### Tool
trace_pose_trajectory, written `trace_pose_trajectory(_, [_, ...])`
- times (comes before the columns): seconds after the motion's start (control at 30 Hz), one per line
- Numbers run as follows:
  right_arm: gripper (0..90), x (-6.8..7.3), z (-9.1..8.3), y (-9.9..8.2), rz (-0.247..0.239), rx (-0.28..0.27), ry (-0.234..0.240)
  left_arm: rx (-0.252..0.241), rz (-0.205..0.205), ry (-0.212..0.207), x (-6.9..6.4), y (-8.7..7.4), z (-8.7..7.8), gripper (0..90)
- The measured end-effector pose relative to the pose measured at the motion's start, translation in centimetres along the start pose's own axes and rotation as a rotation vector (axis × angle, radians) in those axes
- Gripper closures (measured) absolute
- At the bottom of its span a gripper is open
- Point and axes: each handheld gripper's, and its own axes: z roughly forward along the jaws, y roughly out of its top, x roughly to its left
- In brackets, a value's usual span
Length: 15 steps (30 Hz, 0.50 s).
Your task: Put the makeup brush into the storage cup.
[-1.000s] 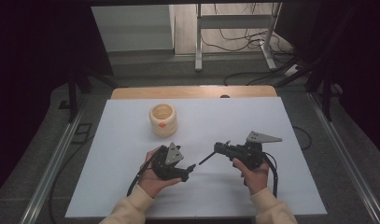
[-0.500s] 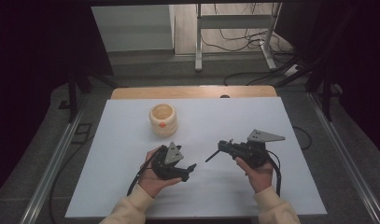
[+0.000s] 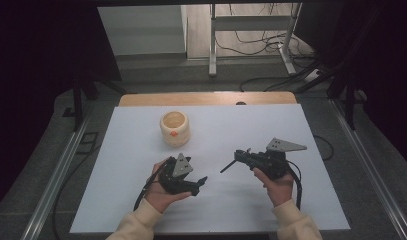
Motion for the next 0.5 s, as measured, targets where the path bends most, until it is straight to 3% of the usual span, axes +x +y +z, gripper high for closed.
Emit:
trace_pose_trajectory(0.27, [82.5, -0.1, -0.1, 0.0, 0.004, -0.002, -0.004, 0.01, -0.035, 0.038, 1.3, -1.6, -1.7, 16.8])
trace_pose_trajectory(0.5, [82.5, -0.2, -0.1, 0.0, 0.007, -0.005, -0.005, 0.004, -0.099, 0.084, 2.8, -3.8, -3.8, 16.4])
